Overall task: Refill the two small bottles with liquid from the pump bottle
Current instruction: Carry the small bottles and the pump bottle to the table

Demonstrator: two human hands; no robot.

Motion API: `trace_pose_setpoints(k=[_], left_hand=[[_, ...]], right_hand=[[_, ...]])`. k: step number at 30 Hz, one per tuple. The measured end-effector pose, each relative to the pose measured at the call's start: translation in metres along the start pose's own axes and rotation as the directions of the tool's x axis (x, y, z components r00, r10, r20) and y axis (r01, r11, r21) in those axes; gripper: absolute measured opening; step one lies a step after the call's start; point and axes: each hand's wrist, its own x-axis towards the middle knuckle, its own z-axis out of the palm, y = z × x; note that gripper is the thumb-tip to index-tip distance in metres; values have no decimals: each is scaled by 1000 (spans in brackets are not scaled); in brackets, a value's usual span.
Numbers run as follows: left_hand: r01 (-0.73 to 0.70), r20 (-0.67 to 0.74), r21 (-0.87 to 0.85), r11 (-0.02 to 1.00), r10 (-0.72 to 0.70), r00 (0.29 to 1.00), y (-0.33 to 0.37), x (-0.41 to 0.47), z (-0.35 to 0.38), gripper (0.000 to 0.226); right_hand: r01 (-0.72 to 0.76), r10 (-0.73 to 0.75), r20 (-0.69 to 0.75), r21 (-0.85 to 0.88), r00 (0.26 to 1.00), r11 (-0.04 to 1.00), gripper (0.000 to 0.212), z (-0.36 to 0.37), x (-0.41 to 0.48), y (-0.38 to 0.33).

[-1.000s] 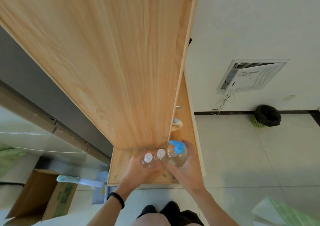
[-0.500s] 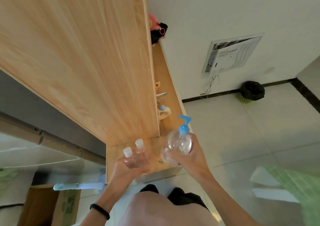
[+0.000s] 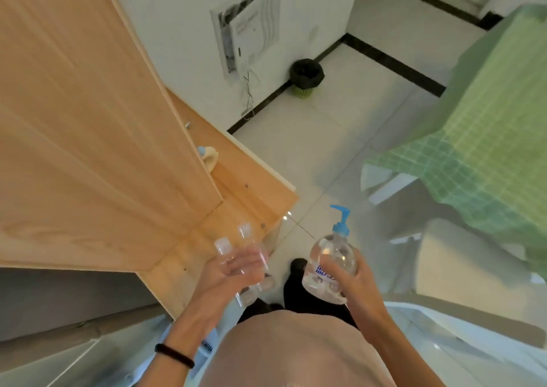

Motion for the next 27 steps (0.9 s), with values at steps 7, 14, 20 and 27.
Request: trace_pose_setpoints(k=[7,14,20,27], left_hand=[[84,217,177,981,-122,969,-15,-10,-1,50],[111,325,346,932,-230,917,-27,-18,12,47],[71,444,450,890,-292,847,-42,-13,47,56],[-1,551,581,814,-392,736,-75,-26,96,58]], right_hand=[[-82,105,-273,93,956,992,56,-25,-84,71],[-135,216,-445,207,869,969,74,-38,-136,113],[-89,287,-544,360,789,929,83,-52,-176,145],[0,340,-646,466,684,885,97,-72,-232,190]])
